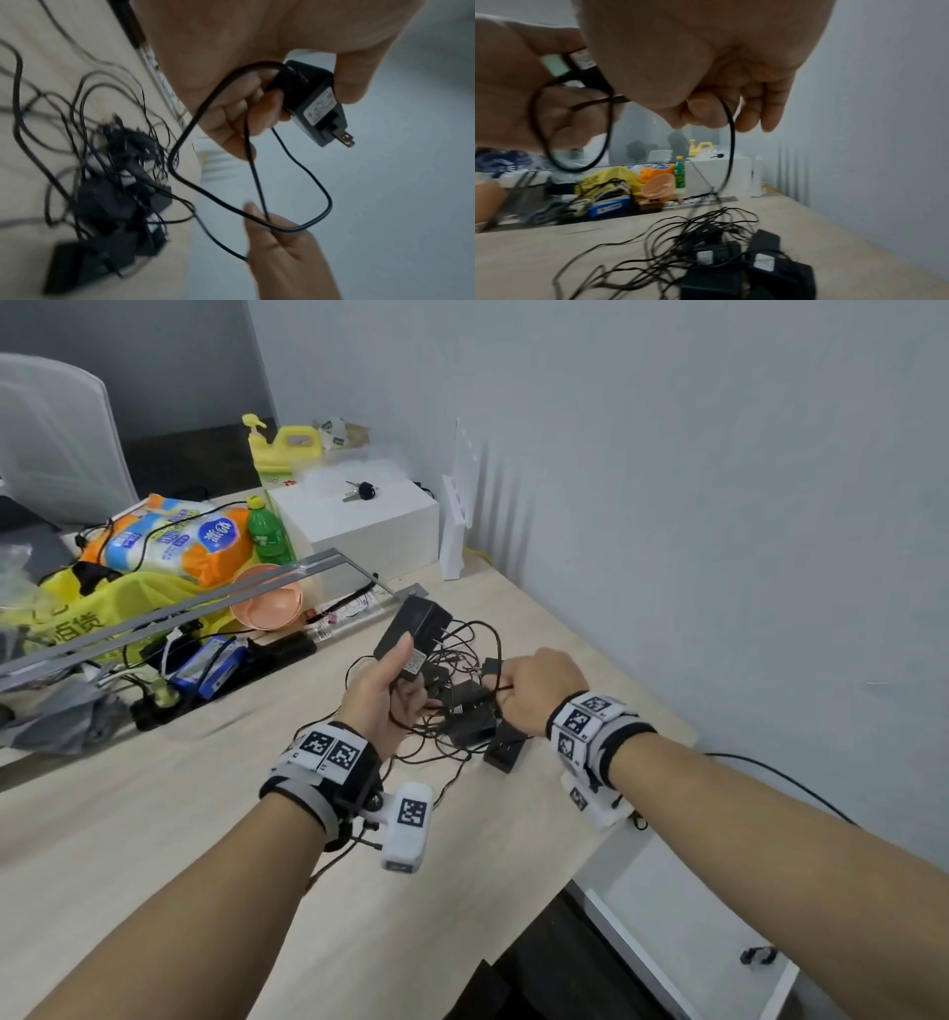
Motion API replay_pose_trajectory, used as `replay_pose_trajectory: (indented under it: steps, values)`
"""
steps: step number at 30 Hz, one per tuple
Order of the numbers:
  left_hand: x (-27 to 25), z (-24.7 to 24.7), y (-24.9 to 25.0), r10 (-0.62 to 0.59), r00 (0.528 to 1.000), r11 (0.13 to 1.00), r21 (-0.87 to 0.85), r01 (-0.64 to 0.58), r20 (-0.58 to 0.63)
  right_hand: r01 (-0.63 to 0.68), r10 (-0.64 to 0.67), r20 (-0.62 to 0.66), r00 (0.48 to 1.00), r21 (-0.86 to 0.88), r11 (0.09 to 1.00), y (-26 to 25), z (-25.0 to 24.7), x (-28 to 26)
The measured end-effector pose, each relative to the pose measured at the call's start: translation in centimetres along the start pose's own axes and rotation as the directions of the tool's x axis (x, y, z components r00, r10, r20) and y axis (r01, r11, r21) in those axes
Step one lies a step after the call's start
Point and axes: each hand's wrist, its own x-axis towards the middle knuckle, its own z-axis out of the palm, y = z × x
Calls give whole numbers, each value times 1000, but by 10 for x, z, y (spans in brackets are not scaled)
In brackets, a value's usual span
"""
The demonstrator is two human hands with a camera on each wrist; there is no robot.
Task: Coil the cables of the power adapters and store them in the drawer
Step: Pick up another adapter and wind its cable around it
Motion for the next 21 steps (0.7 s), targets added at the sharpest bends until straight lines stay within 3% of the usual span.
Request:
replay_pose_trajectory:
  steps: [2,4,6,9,13,17,21]
  values:
    - [4,-15,2,62,981,984,178,-29,-186,-48,46,-35,998,-49,998,17,-3,11]
    - [7,-33,3,152,929,932,361,-22,-337,-142,142,-35,989,-2,990,37,-5,20]
    - [8,-50,4,232,892,857,516,1,-388,-220,222,-58,973,46,974,53,-8,24]
    - [7,-67,1,272,870,751,656,76,-411,-229,243,-145,959,109,967,62,-8,24]
    - [5,-65,-10,179,916,829,557,58,-360,-222,234,-124,964,104,970,50,5,22]
    - [1,-51,-16,160,954,863,505,-10,-255,-235,242,-47,969,117,965,45,28,19]
    - [-7,-33,-9,79,972,936,353,4,-221,-264,256,188,948,22,964,48,40,11]
